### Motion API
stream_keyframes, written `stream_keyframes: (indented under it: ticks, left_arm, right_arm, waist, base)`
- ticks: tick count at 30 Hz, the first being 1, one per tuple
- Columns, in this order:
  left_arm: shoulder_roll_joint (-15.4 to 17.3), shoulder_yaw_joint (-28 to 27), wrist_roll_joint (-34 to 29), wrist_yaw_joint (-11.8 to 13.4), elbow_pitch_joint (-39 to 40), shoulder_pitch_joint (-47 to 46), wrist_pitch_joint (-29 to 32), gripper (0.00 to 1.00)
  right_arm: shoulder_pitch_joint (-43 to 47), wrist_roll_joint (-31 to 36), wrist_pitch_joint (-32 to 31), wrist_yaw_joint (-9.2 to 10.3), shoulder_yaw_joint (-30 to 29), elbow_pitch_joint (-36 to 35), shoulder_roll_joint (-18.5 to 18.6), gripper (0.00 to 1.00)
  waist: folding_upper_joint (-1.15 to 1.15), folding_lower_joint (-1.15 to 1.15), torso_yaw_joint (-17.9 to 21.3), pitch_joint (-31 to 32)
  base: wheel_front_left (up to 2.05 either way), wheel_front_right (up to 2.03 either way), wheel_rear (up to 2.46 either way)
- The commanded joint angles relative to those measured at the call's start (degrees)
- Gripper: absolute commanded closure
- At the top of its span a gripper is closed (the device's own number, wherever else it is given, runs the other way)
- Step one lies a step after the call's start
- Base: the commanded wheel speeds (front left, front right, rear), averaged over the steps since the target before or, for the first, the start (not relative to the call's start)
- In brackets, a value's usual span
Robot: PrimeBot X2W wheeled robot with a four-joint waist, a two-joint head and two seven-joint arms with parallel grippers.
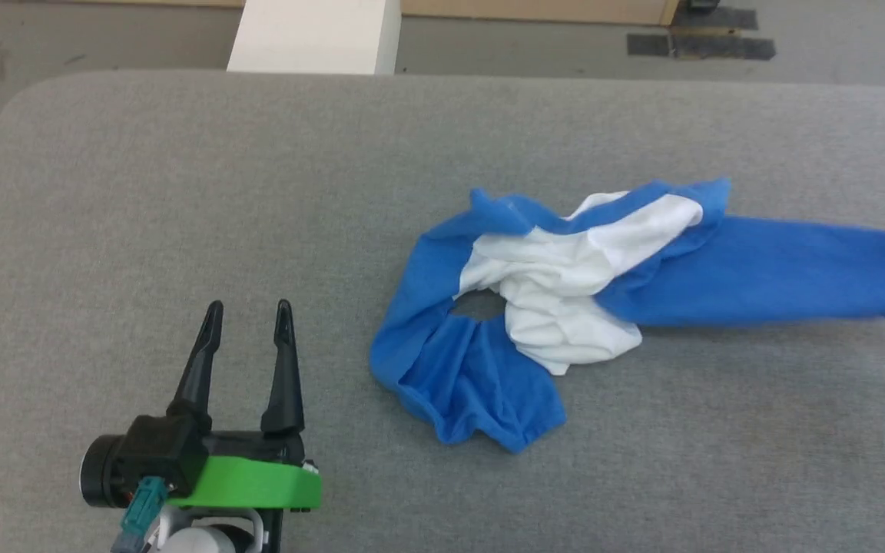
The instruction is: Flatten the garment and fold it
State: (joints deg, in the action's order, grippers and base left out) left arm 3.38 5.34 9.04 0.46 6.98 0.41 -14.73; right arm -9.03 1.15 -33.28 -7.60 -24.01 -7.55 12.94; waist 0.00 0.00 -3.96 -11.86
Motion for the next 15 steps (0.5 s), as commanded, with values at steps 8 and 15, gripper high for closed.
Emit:
stream_keyframes:
  ticks: [8, 15]
  left_arm:
    - [-0.38, -0.4, -1.41, -1.33, -0.76, 1.59, -0.27, 0.0]
    - [-0.4, -0.4, -2.13, -2.01, -1.54, 0.49, -0.27, 0.0]
  right_arm:
    - [8.08, 5.88, 4.95, 0.11, -11.53, 5.51, -4.78, 1.0]
    - [3.31, 7.42, 13.34, 0.11, -8.28, 9.01, -7.21, 0.0]
  waist:
    - [0.0, 0.0, 0.55, 0.48]
    - [0.0, 0.0, 0.8, 0.35]
  base:
    - [0.0, 0.0, 0.0]
    - [0.0, 0.0, 0.0]
